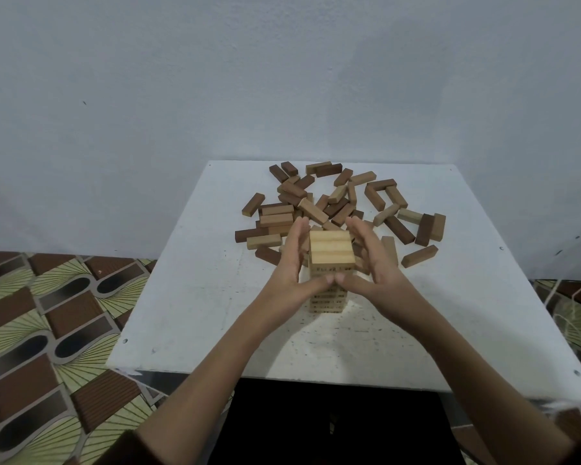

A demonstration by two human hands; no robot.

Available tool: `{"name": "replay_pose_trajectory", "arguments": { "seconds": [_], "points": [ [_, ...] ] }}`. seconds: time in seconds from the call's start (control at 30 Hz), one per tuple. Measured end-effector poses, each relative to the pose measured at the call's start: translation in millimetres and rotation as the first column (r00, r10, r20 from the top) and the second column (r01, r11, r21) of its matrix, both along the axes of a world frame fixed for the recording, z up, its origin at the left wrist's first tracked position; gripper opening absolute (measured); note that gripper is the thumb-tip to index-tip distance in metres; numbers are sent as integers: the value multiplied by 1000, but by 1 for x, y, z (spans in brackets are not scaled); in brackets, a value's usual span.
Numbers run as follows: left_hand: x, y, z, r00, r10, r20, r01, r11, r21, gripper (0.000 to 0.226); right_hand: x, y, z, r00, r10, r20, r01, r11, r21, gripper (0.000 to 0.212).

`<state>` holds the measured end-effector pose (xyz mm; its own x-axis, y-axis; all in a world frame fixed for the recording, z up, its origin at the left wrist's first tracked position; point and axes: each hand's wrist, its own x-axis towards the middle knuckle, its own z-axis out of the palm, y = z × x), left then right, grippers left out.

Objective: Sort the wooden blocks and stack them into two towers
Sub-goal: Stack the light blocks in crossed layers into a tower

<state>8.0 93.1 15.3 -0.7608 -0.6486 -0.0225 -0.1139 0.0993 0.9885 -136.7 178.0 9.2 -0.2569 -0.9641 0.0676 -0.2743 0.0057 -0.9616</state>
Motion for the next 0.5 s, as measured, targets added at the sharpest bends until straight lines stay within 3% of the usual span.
{"name": "replay_pose_trajectory", "arguments": {
  "seconds": [0.27,0.33,0.43,0.5],
  "points": [
    [-6,16,-5,999,-29,33,26,995,97,89,18,-3,-9,983,17,185,-19,1000,12,55],
    [-8,25,7,998,-30,47,28,998,50,85,23,-12,-19,986,0,168,-4,1000,23,60],
    [-12,34,16,999,0,47,-1,1000,16,72,20,-22,-47,981,-40,189,37,999,23,89],
    [-12,44,24,998,-68,-7,68,997,-25,74,2,-39,-95,986,-44,162,42,999,17,91]
  ]
}}
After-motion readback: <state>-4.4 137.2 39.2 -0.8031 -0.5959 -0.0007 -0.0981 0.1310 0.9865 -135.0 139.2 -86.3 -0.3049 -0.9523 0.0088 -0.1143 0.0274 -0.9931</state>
